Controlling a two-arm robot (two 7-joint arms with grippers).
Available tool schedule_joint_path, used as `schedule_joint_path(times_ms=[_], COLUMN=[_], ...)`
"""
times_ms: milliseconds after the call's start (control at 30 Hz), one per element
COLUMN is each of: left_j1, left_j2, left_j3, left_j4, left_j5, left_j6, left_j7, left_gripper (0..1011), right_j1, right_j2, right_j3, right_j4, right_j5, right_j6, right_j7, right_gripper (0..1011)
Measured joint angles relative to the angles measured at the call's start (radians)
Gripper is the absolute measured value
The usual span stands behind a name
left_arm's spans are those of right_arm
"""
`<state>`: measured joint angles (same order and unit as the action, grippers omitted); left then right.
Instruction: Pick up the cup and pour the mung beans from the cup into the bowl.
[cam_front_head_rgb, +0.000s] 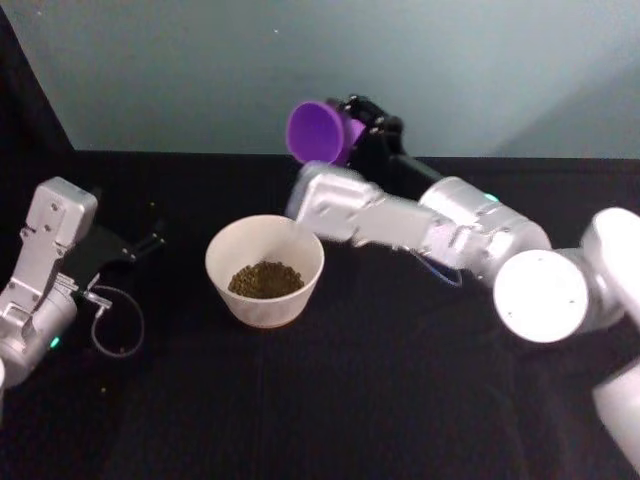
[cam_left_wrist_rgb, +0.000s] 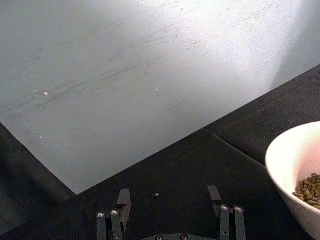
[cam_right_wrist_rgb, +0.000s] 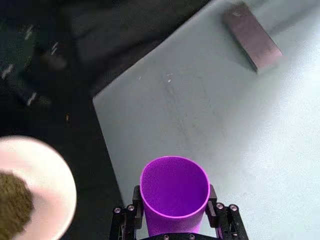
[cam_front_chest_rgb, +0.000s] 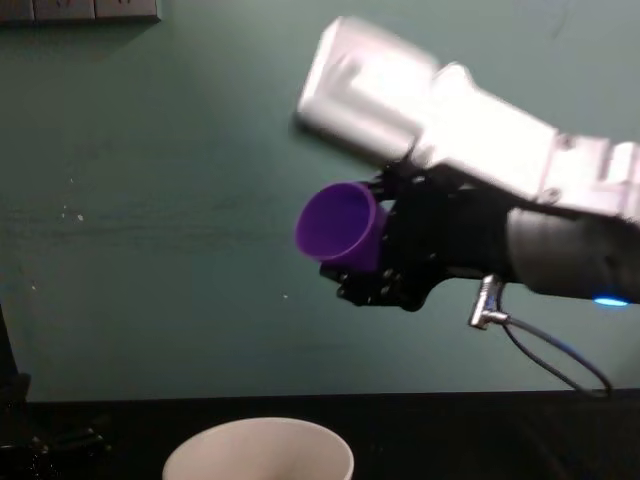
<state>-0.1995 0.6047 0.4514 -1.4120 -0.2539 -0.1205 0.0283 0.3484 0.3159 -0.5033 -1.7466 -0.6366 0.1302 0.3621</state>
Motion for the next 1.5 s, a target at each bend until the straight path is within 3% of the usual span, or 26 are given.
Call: schedule_joint_path(times_ms=[67, 100, 133, 200, 233, 433, 600, 800, 1500], left_j1=[0.0, 0.0, 0.0, 0.0, 0.0, 0.0, 0.0, 0.0, 0.0], left_j2=[0.0, 0.0, 0.0, 0.0, 0.0, 0.0, 0.0, 0.0, 0.0], left_j3=[0.0, 0.0, 0.0, 0.0, 0.0, 0.0, 0.0, 0.0, 0.0], left_j4=[0.0, 0.0, 0.0, 0.0, 0.0, 0.0, 0.0, 0.0, 0.0], left_j5=[0.0, 0.0, 0.0, 0.0, 0.0, 0.0, 0.0, 0.0, 0.0], left_j6=[0.0, 0.0, 0.0, 0.0, 0.0, 0.0, 0.0, 0.0, 0.0], left_j7=[0.0, 0.0, 0.0, 0.0, 0.0, 0.0, 0.0, 0.0, 0.0], left_gripper=[1000, 1000, 1000, 1000, 1000, 1000, 1000, 1000, 1000], right_j1=[-0.022, -0.041, -0.041, -0.076, -0.076, -0.159, -0.197, -0.203, -0.203], right_j2=[-0.008, -0.015, -0.015, -0.03, -0.03, -0.101, -0.134, -0.129, -0.133], right_j3=[0.034, 0.062, 0.062, 0.105, 0.105, 0.199, 0.231, 0.231, 0.229], right_j4=[0.0, 0.0, 0.0, 0.008, 0.008, 0.057, 0.08, 0.082, 0.084], right_j5=[0.067, 0.127, 0.127, 0.224, 0.224, 0.463, 0.569, 0.604, 0.599], right_j6=[-0.009, -0.016, -0.016, -0.023, -0.023, -0.043, -0.049, -0.047, -0.048], right_j7=[0.0, 0.0, 0.0, -0.003, -0.003, -0.012, -0.015, -0.016, -0.015], right_gripper=[726, 726, 726, 726, 726, 726, 724, 726, 726])
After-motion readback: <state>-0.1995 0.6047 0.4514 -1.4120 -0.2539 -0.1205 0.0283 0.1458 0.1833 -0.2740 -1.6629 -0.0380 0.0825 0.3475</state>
